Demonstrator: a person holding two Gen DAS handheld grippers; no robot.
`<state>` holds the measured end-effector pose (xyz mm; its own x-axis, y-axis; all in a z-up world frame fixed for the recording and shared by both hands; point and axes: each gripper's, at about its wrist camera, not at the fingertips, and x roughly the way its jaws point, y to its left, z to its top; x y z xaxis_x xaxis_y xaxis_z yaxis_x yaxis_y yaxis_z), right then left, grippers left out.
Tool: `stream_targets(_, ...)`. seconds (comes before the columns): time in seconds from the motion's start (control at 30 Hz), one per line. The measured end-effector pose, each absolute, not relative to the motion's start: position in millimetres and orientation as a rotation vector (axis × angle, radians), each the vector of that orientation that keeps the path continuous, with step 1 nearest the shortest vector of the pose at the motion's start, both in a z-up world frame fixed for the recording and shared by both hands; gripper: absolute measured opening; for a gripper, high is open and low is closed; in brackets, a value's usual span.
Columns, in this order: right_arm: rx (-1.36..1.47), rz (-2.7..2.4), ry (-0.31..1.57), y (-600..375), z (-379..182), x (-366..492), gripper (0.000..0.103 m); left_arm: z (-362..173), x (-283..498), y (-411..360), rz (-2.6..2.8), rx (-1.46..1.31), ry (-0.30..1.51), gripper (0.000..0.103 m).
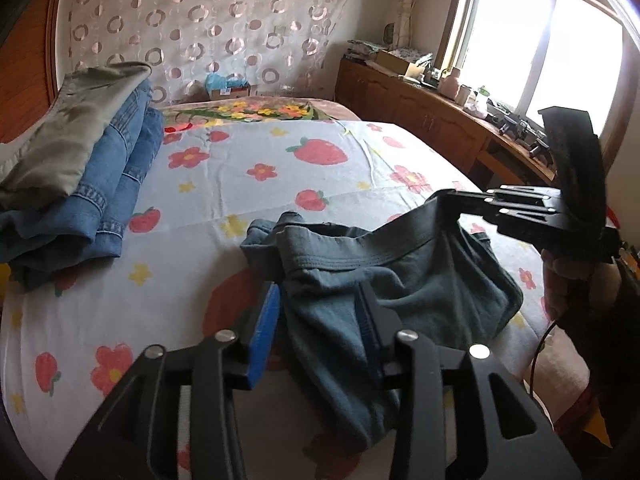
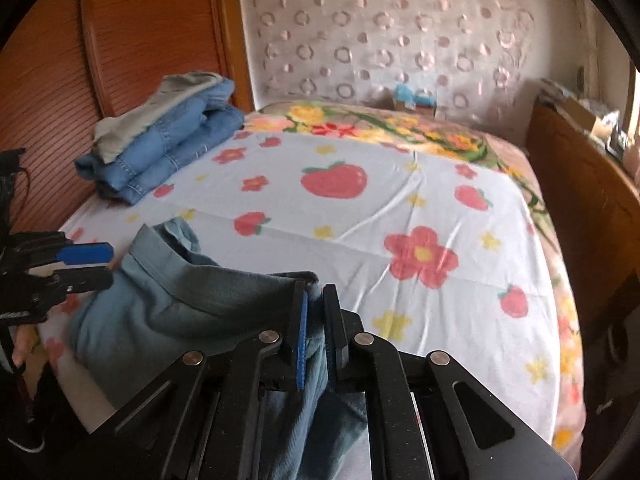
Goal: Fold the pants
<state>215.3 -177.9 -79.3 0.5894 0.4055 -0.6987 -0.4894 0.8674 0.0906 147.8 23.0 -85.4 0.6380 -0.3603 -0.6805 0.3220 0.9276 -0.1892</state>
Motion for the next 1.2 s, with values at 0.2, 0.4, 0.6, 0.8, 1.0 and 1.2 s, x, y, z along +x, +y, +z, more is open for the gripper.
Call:
stream_targets(0.2, -0.066, 0.513, 0.76, -197, -73, 199, 0.033, -92, 143, 18, -0.385, -0.03, 0.812, 0.041)
stream_targets(0.4, -0.052, 0.528, 0.765, -217, -73, 162, 0.035, -102, 136, 12, -0.387, -0.014, 0.842, 0.041)
stream_targets(0.6, -0.044, 0.556, 0.803, -224, -86, 127, 0.035, -110, 132, 9, -0.382, -0.003, 0.859, 0.041)
stream_targets(0.8, -0.036, 0.577, 0.837, -221, -97, 118, 0.035, -116, 135, 9, -0.377, -0.006, 0.878, 0.041)
stream_targets(1.0, -0.027, 0.594, 0.863, -221, -105, 117, 0.011, -118, 134, 9, -0.376, -0.004, 0.881, 0.042)
stream_targets(1.2, -0.044, 0.582, 0.863, -226, -104, 106, 0.003, -121, 136, 9, -0.374, 0.007, 0.873, 0.042)
